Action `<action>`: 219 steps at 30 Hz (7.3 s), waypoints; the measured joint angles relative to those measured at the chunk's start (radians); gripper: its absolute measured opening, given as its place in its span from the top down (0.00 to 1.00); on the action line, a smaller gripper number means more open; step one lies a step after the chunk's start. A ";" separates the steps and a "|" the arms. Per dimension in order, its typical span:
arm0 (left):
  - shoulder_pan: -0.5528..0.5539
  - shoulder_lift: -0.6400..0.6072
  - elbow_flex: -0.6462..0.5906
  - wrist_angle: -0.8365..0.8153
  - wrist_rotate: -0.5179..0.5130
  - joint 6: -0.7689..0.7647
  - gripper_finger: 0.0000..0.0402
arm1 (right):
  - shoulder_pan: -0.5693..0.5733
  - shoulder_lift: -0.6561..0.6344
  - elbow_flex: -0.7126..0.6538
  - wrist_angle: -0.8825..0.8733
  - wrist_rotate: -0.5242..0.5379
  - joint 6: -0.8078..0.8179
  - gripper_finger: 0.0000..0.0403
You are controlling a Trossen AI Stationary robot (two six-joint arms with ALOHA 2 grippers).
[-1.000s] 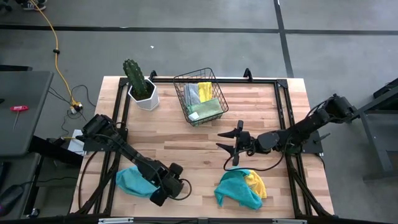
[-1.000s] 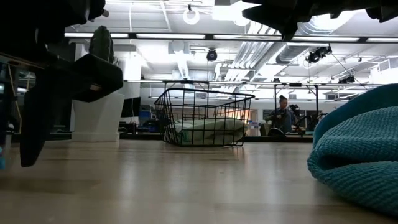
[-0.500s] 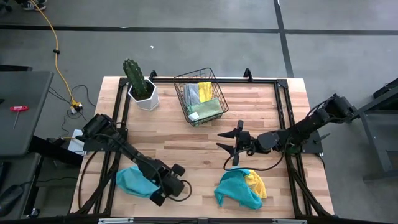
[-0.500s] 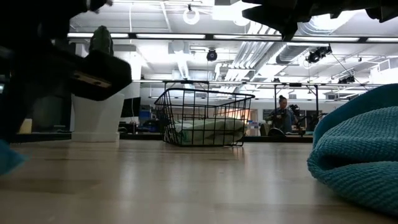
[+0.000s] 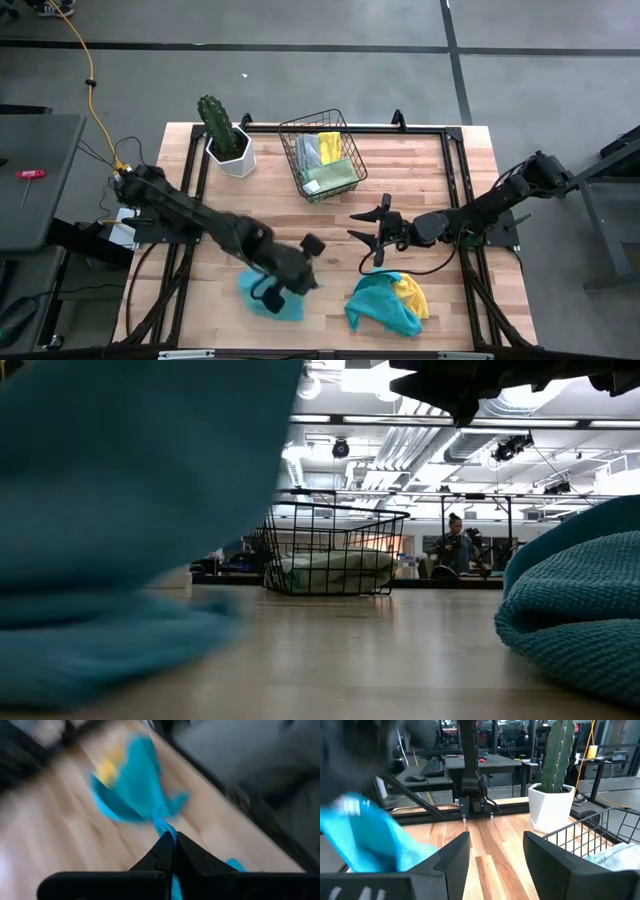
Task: Fold microfiber towels
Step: Fold the left blue microfiber cloth
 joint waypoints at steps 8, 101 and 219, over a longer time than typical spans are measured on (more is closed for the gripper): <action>0.011 -0.185 -0.015 0.022 -0.148 0.006 1.00 | 0.000 0.000 0.000 -0.023 0.000 0.007 0.56; -0.272 -0.125 -0.598 -0.292 -0.346 -1.067 1.00 | 0.198 0.672 0.671 -1.105 -0.175 0.949 0.65; -0.589 -0.111 -0.913 0.258 -0.861 -1.383 1.00 | 0.338 0.211 0.307 -1.160 0.047 0.693 1.00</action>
